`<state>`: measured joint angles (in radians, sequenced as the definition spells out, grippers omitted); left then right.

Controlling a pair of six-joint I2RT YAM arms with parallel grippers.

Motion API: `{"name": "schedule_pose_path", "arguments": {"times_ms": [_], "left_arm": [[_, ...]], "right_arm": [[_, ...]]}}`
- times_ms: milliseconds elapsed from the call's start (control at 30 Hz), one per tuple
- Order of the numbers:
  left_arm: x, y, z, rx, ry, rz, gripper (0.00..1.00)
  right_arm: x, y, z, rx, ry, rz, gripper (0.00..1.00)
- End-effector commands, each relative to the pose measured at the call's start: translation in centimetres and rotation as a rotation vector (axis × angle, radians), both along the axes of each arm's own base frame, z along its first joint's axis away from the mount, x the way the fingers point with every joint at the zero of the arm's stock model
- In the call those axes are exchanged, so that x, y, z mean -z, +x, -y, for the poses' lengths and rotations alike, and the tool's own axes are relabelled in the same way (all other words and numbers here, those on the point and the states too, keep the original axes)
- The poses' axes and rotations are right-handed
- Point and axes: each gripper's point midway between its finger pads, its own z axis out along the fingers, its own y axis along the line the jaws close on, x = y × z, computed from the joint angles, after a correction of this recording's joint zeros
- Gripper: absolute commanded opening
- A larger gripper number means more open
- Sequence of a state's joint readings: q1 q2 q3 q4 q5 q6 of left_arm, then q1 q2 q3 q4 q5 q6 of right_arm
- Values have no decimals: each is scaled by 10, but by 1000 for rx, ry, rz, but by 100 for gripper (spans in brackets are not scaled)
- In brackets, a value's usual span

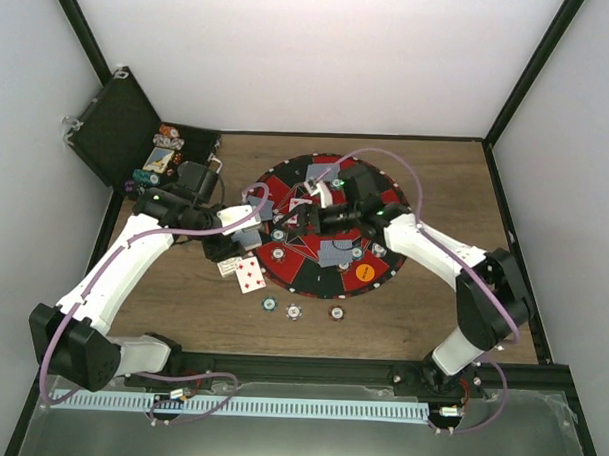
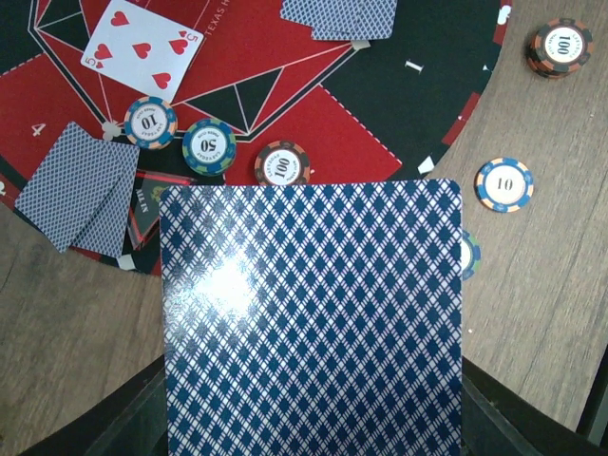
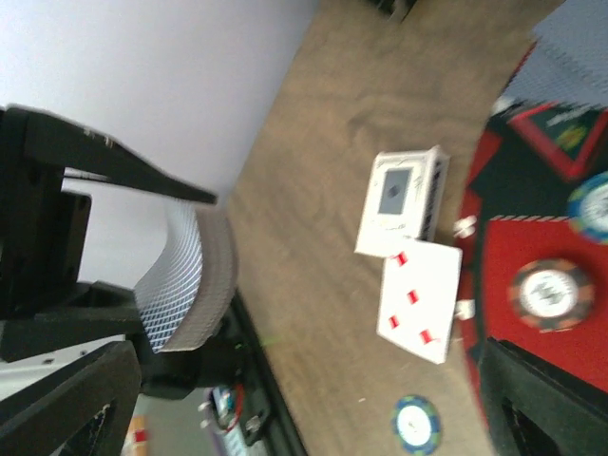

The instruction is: Distribute texas hold em gaming equipment

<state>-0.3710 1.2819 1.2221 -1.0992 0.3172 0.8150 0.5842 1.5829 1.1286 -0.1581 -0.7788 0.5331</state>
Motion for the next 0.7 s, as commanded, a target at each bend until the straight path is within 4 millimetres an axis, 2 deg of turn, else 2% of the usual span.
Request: {"name": "schedule_pose_path", "arguments": {"times_ms": [0, 267, 667], "left_arm": [[-2, 1, 7, 15, -36, 10, 4], [1, -2, 7, 18, -33, 5, 4], [1, -5, 10, 27, -35, -1, 4]], "right_arm": [[-10, -21, -30, -94, 83, -115, 98], [-3, -39, -71, -178, 103, -169, 94], [5, -37, -100, -223, 158, -248, 87]]}}
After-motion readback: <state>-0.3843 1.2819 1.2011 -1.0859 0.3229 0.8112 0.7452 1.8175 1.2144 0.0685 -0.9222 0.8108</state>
